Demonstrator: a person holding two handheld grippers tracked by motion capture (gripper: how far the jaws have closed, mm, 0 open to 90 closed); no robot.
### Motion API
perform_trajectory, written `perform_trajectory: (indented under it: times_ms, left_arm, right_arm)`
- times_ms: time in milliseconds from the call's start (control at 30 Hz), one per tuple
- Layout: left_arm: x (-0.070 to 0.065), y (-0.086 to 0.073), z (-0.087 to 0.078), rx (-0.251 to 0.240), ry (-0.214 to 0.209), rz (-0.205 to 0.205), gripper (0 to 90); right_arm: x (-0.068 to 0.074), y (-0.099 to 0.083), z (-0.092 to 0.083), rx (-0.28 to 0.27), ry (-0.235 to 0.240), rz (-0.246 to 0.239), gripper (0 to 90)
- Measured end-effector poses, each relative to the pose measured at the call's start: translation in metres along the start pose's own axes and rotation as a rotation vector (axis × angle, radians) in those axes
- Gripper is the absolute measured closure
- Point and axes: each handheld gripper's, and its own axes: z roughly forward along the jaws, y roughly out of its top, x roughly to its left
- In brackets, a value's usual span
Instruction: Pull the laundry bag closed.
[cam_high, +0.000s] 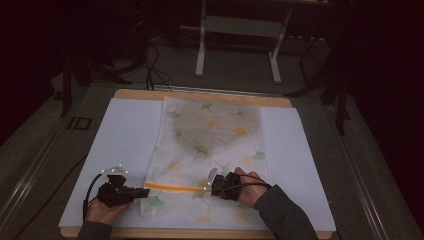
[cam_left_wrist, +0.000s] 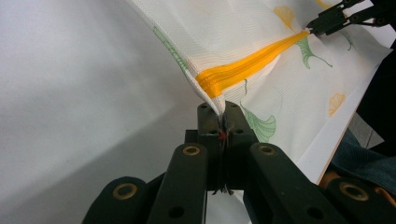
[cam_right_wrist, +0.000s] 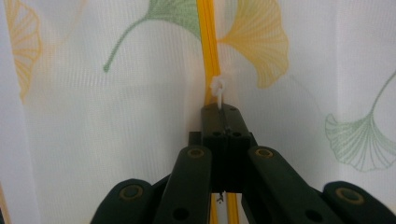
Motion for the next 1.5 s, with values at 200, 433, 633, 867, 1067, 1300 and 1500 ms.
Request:
perform_trajectory:
  times_ms: [200,433,633,867,1067,1300,1500]
  left_arm:
    - [0.000,0.000,0.000,0.000,0.000,0.000,88.7]
    - [0.000,0.000,0.000,-0.002,-0.002,-0.003,88.7]
    - [0.000,0.000,0.000,-0.003,-0.001,-0.004,88.7]
    - [0.001,0.000,0.000,-0.001,-0.001,-0.003,88.7]
    - [0.001,0.000,0.000,-0.001,0.002,-0.003,88.7]
    - [0.001,0.000,0.000,-0.001,0.001,-0.003,88.7]
    - [0.001,0.000,0.000,-0.002,0.002,-0.001,88.7]
  right_arm:
    - [0.000,-0.006,-0.002,0.011,-0.006,0.005,90.0]
    - [-0.001,-0.011,-0.003,0.018,-0.009,0.011,90.0]
    - [-0.003,-0.018,-0.004,0.031,-0.015,0.011,90.0]
    - [-0.004,-0.028,-0.007,0.042,-0.019,0.029,90.0]
    - [-0.005,-0.033,-0.008,0.047,-0.022,0.030,90.0]
    - [-0.005,-0.039,-0.010,0.058,-0.023,0.037,90.0]
    - [-0.006,-0.044,-0.011,0.070,-0.023,0.039,90.0]
